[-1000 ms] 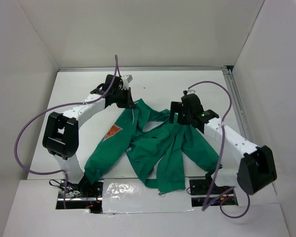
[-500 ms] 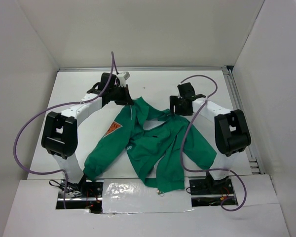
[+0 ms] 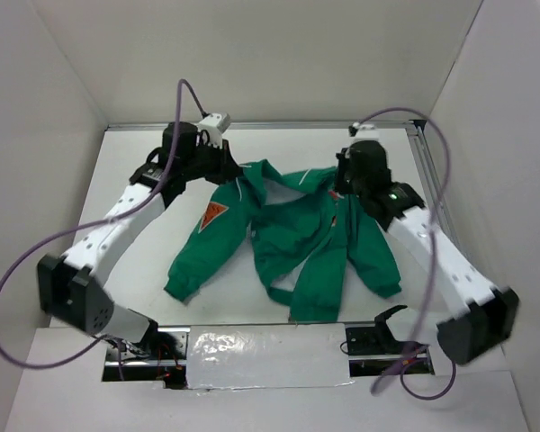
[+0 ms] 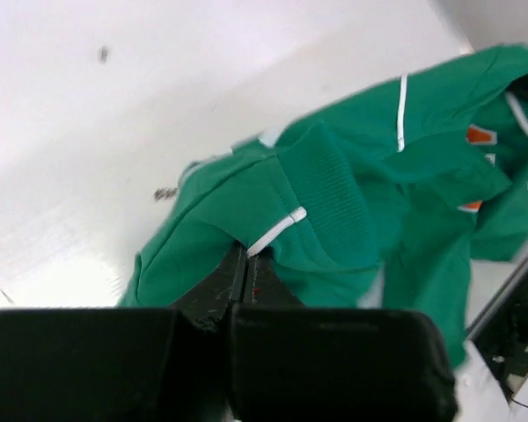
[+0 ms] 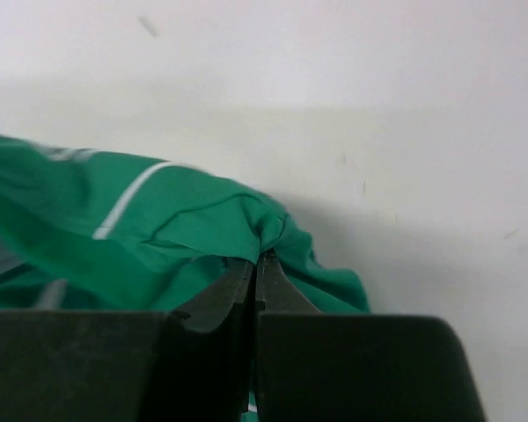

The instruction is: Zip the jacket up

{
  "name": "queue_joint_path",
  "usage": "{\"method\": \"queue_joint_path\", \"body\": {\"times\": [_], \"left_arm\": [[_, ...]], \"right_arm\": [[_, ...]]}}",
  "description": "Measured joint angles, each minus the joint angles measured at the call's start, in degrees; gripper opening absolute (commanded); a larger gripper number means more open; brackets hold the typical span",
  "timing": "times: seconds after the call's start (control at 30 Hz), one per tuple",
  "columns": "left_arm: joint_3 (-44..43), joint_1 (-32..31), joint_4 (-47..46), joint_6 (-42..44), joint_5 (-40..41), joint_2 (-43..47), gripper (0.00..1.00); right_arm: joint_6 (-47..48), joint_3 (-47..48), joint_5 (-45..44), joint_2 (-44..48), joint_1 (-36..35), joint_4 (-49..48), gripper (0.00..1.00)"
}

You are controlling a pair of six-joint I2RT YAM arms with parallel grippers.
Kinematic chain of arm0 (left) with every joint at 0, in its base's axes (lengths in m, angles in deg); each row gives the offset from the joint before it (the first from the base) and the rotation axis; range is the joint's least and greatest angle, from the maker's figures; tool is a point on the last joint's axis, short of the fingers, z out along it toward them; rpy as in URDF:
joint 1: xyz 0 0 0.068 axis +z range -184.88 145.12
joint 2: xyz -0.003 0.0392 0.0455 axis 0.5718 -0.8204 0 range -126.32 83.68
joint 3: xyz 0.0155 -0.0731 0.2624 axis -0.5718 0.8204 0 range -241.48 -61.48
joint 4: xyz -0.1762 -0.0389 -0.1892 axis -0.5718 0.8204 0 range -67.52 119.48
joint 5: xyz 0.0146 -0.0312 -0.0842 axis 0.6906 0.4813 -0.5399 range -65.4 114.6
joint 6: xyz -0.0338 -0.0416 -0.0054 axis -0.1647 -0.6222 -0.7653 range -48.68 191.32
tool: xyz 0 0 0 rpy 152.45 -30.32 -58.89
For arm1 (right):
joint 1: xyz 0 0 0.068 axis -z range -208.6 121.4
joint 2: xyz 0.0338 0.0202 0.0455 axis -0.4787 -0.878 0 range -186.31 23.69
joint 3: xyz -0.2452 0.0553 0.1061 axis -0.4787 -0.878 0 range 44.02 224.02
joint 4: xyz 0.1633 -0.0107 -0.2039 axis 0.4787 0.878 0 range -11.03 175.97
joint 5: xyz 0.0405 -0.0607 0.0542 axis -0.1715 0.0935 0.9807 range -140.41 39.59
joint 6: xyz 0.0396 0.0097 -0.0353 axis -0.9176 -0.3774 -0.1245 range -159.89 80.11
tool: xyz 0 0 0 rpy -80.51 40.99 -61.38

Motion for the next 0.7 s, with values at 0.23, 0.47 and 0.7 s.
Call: {"method": "queue_joint_path", "body": {"times": [0.23,0.47,0.7], "left_arm": [[-7.3,-12.0,3.6,0.4,5.8,23.2,0.0],[-21.7,-15.5,7.0,0.9,2.9,35.0,0.0],[-29.2,-15.7,14.5,0.7,-1.7,33.9,0.0]], "right_arm": [[2.7,10.1,-5.2,28.7,-10.9,4.0,0.0],[6.6,19.2,12.5,41.1,-15.8,5.3,0.0],[6.1,25.4,19.9,38.6,-13.9,8.8,0.0]]}}
